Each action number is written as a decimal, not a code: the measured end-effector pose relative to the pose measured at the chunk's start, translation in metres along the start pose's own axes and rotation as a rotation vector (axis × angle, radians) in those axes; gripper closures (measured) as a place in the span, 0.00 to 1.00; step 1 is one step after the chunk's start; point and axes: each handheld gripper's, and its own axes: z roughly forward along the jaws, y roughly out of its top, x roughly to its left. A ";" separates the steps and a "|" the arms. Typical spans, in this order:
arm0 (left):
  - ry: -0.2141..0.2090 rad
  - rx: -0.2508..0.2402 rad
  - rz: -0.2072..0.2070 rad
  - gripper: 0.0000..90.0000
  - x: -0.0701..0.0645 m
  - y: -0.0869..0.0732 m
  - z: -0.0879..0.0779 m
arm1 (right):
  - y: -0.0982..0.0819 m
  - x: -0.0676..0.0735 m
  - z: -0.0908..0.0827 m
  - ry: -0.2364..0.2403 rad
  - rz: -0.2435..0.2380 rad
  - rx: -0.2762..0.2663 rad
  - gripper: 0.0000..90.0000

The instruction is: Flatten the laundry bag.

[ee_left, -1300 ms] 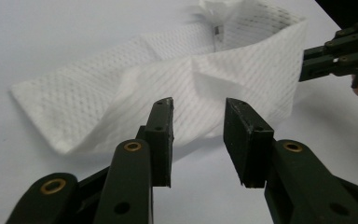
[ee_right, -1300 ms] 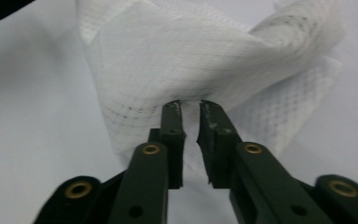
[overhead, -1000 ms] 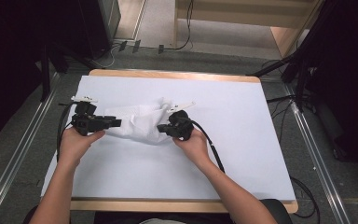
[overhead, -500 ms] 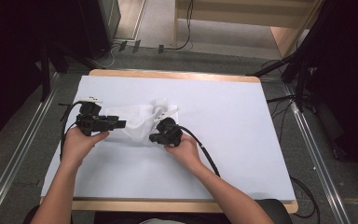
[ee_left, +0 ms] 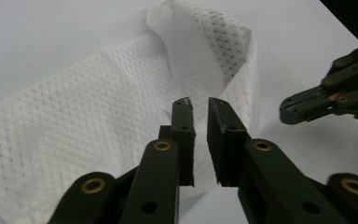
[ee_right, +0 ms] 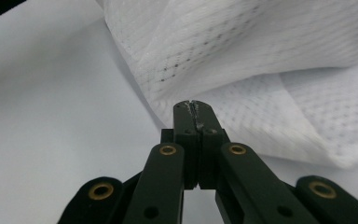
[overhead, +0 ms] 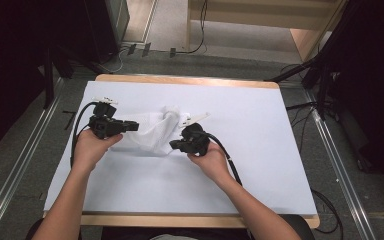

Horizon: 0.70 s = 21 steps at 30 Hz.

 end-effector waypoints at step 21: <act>-0.095 0.103 0.084 1.00 -0.036 -0.013 0.038 | -0.023 -0.037 -0.053 -0.105 0.085 -0.053 0.99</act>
